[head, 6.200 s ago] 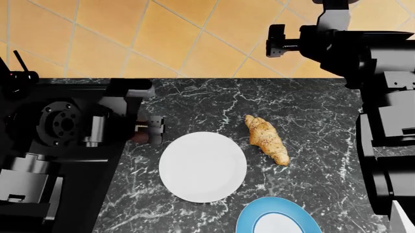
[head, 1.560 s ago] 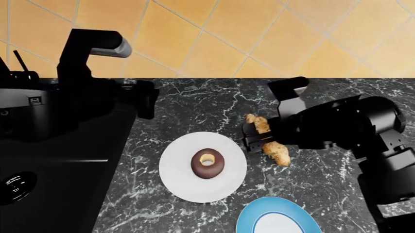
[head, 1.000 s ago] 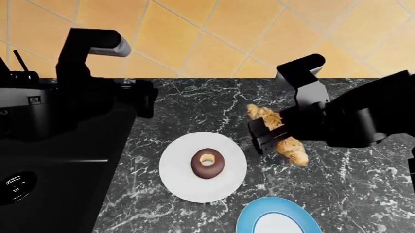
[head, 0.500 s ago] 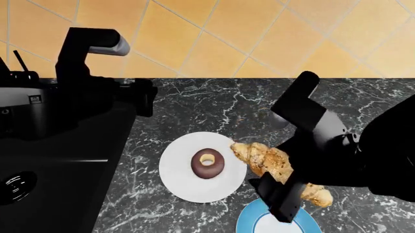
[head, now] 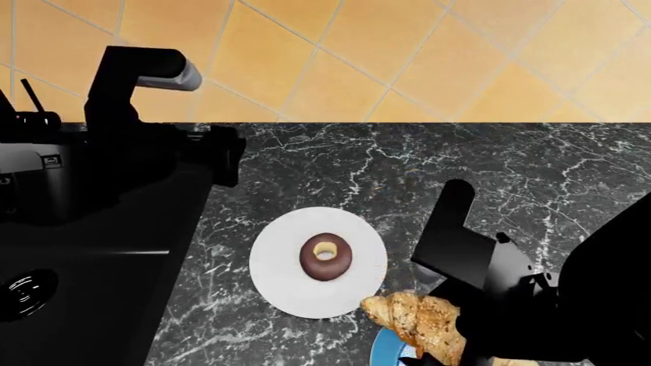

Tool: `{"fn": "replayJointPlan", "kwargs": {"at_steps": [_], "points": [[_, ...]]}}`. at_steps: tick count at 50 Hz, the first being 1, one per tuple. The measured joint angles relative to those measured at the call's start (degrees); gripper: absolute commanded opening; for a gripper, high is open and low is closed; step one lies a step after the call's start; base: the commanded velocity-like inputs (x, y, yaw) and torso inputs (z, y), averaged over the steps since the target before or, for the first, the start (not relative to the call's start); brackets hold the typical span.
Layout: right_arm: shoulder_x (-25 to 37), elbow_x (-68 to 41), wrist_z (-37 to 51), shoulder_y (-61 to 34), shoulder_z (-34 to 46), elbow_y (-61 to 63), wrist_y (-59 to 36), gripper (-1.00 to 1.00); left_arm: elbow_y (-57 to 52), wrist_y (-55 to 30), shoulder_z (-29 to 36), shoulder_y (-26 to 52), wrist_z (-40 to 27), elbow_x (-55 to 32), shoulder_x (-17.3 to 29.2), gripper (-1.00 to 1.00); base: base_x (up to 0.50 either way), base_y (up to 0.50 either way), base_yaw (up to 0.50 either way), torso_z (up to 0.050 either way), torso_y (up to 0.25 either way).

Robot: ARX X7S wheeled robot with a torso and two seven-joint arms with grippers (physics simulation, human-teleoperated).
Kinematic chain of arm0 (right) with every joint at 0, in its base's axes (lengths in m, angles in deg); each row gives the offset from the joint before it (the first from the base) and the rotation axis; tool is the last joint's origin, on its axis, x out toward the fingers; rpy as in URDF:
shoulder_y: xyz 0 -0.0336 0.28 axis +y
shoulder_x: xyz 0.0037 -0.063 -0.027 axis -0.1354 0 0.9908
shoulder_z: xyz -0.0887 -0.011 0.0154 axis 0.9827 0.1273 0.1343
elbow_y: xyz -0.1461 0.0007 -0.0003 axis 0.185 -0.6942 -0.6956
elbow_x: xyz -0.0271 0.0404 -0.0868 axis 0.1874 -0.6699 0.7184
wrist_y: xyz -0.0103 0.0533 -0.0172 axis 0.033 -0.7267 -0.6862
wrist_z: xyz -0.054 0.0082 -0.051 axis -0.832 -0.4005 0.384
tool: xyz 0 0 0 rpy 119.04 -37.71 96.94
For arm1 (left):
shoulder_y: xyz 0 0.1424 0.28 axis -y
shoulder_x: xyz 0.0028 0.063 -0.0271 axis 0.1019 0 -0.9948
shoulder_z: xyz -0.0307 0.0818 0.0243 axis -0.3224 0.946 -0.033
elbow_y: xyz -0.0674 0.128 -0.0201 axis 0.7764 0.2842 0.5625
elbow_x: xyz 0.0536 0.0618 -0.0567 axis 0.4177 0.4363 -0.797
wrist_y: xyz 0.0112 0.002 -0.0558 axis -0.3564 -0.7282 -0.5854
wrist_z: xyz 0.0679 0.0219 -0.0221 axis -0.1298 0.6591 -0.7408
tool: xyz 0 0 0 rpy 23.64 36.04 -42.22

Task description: Place the pastries on the plates.

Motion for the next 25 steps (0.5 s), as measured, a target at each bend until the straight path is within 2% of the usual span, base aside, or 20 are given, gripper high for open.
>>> {"fn": "replayJointPlan", "kwargs": {"at_steps": [25], "points": [[3.1,1.7,-3.9,3.3,1.8,5.2,2.6,-1.00,-0.5,0.7,0.5,-0.4,0.0,-0.1,0.3,1.00,0.00,0.00,0.00,0.000,0.000]]}}
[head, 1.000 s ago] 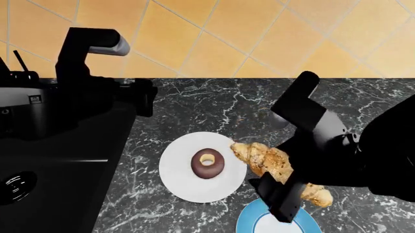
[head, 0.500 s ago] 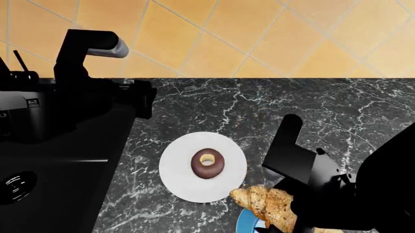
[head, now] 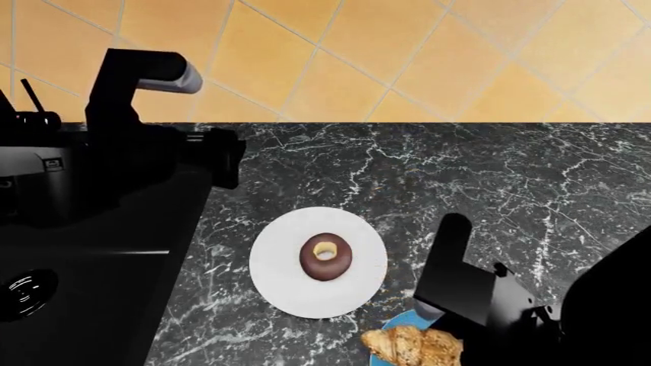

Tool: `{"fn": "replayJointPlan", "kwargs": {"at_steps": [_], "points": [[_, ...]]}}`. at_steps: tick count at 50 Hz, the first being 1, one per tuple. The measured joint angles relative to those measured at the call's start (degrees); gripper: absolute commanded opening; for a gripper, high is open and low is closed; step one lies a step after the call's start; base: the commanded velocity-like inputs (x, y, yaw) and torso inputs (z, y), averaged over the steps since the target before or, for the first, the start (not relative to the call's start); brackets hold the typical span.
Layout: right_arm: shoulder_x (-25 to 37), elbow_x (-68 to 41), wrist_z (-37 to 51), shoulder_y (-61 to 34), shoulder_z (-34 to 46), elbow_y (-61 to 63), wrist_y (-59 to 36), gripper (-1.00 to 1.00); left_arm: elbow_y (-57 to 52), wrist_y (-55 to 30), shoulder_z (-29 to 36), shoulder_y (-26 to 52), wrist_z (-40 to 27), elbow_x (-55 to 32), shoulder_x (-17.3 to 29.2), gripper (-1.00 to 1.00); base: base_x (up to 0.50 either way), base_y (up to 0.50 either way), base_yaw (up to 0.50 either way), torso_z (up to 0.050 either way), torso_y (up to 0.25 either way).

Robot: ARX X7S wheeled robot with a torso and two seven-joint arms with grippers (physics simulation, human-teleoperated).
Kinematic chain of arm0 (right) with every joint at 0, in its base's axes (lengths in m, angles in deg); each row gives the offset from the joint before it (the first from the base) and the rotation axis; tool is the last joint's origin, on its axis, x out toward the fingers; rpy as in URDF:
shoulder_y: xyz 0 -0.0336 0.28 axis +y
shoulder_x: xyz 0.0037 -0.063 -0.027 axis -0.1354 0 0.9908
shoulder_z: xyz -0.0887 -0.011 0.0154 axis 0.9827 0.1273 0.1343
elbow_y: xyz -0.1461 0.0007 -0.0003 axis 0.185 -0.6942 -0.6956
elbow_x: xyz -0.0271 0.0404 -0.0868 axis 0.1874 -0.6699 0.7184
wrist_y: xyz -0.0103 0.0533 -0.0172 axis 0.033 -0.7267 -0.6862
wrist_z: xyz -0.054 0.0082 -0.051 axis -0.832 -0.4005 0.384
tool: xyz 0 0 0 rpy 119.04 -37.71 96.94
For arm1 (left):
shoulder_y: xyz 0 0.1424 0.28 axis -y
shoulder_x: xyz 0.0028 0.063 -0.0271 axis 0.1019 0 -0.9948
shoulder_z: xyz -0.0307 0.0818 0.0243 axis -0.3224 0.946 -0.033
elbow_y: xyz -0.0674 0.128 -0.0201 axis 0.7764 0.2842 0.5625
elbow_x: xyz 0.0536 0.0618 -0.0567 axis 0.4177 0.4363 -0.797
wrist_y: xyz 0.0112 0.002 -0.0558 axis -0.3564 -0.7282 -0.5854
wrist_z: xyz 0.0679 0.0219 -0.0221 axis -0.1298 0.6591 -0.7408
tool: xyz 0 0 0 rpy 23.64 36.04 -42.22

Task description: Place the pastries on the plates.

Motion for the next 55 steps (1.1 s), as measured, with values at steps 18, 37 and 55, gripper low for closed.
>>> {"fn": "replayJointPlan", "kwargs": {"at_steps": [18,37,55], "points": [[0.8,1.5,0.4,-0.3,1.0,-0.2,1.7,1.00,0.1,0.2,0.1,0.1,-0.2,-0.4,0.3,1.00,0.00,0.00,0.00,0.000,0.000],[2.2,-0.4,-1.0,-2.1,-0.5,-1.0,5.1,1.00,0.1,0.2,0.5,0.5,-0.5,-0.9,0.3,1.00,0.00,0.00,0.00,0.000,0.000],[3.5,-0.4,-3.7,-3.6,-5.3,-3.4,10.7,1.00,0.0,0.0,0.7,1.5,-1.1,-1.6,0.5,1.00,0.00,0.00,0.00,0.000,0.000]]}}
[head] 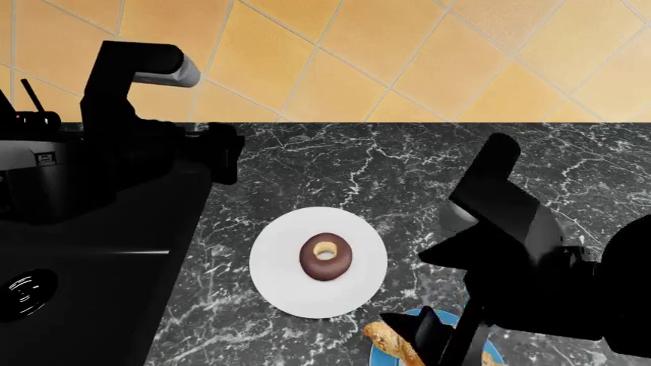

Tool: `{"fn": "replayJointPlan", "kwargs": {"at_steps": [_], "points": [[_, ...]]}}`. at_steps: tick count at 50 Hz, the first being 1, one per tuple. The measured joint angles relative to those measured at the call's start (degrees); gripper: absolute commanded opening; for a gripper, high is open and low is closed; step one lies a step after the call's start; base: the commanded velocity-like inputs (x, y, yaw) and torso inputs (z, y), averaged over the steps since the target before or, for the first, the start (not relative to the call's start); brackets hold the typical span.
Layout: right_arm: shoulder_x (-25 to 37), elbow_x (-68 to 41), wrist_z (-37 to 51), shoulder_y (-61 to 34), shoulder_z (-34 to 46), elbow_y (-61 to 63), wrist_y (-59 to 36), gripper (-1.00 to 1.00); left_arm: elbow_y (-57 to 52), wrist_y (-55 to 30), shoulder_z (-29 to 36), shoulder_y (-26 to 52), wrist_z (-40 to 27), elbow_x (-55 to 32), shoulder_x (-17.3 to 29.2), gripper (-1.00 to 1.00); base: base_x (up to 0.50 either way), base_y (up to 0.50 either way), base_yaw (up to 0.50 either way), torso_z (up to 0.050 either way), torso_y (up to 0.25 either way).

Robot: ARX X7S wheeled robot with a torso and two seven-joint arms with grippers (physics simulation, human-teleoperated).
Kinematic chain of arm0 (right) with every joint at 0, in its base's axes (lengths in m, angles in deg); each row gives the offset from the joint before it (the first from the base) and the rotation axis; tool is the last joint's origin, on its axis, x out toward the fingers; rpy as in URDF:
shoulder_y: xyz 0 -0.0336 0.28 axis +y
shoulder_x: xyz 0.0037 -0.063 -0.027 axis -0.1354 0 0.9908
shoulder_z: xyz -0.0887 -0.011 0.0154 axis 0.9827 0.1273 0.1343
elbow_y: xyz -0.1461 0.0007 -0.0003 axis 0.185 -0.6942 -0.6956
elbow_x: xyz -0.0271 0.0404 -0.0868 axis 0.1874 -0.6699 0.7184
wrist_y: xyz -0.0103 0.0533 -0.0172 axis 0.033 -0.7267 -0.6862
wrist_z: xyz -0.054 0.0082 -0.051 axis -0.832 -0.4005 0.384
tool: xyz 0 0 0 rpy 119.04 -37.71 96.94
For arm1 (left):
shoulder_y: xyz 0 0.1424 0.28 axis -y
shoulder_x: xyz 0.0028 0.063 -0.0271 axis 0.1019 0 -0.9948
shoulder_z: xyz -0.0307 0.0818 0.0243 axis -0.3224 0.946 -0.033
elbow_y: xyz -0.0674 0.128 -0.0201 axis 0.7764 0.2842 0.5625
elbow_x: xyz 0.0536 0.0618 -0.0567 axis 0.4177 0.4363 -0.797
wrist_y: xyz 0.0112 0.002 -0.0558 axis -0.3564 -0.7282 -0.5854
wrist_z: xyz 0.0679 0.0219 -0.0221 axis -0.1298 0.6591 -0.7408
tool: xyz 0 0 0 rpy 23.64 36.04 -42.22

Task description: Place the pastries on the plates.

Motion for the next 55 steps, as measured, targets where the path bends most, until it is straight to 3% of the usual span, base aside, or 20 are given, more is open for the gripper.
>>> {"fn": "replayJointPlan", "kwargs": {"at_steps": [28,55], "points": [[-1.7,16.1,3.3,2.4,-6.8,-13.2,17.3,1.00,0.3,-0.4,0.3,2.3,-0.3,-0.8,0.2,1.00,0.00,0.00,0.00,0.000,0.000],[-4.1,25.4,5.2,-3.1,-8.4,-21.0,21.3,1.00,5.1,-3.8,1.5,13.5,-2.4,-1.5,-1.8,1.00,0.00,0.00,0.00,0.000,0.000]]}}
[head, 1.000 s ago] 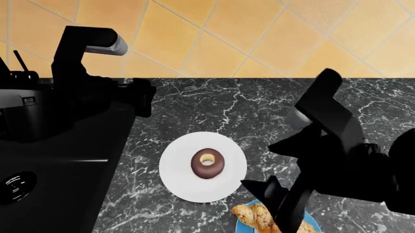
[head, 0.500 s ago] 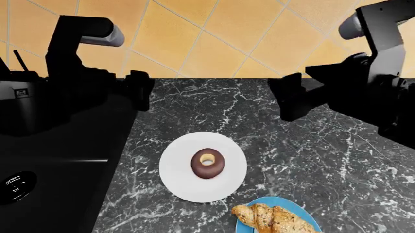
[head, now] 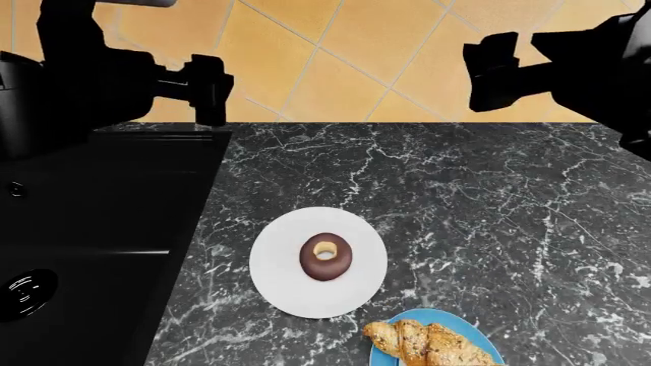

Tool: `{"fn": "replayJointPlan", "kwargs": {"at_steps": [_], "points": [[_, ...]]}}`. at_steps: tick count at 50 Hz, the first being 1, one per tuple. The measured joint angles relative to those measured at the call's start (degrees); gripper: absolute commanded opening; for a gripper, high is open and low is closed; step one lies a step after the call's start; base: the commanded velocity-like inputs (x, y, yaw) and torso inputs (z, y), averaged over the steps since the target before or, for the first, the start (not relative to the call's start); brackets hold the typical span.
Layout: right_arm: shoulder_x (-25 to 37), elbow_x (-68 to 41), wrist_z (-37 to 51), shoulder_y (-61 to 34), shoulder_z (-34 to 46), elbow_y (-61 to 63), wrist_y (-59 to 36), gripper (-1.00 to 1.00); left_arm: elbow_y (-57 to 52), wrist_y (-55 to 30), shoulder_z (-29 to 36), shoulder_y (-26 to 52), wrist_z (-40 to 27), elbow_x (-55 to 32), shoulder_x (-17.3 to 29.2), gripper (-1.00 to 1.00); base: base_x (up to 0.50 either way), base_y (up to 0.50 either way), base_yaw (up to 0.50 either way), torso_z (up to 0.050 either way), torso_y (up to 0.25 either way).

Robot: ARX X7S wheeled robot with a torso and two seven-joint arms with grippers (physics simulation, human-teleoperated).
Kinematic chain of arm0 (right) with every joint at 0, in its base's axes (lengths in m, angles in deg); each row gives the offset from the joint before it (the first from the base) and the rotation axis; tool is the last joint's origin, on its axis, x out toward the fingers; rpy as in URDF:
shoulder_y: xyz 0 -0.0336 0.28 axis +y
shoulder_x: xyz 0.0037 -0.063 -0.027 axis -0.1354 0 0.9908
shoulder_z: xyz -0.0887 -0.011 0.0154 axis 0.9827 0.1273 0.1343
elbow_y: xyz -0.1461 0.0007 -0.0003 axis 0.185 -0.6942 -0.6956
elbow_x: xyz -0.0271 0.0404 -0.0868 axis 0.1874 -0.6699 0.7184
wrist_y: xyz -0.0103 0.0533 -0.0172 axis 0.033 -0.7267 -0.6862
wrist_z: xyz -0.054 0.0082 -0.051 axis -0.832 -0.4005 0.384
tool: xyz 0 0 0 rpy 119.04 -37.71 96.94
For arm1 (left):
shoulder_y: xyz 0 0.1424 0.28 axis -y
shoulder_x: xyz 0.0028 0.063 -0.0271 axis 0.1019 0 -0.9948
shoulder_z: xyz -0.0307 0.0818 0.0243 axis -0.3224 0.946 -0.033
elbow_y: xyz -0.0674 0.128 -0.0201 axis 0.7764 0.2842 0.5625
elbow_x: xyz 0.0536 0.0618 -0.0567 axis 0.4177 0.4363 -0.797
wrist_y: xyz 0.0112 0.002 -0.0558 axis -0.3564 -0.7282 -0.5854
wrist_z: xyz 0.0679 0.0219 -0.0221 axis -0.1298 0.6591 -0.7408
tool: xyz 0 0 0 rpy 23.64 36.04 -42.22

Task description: Place the pastries on the plates.

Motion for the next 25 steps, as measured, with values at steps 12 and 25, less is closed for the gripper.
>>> {"fn": "replayJointPlan", "kwargs": {"at_steps": [12,25], "points": [[0.3,3.1,-1.5,-3.8,-0.6,0.8,0.0,1.00,3.9,-1.9,1.0,7.9,-0.4,1.0,-1.0,1.00,0.00,0.00,0.00,0.000,0.000],[0.7,7.2,-3.4,-4.1,-1.5,2.6,3.0,1.00,5.5,-3.6,0.9,13.6,-3.2,-0.2,-1.3,1.00,0.00,0.00,0.00,0.000,0.000]]}}
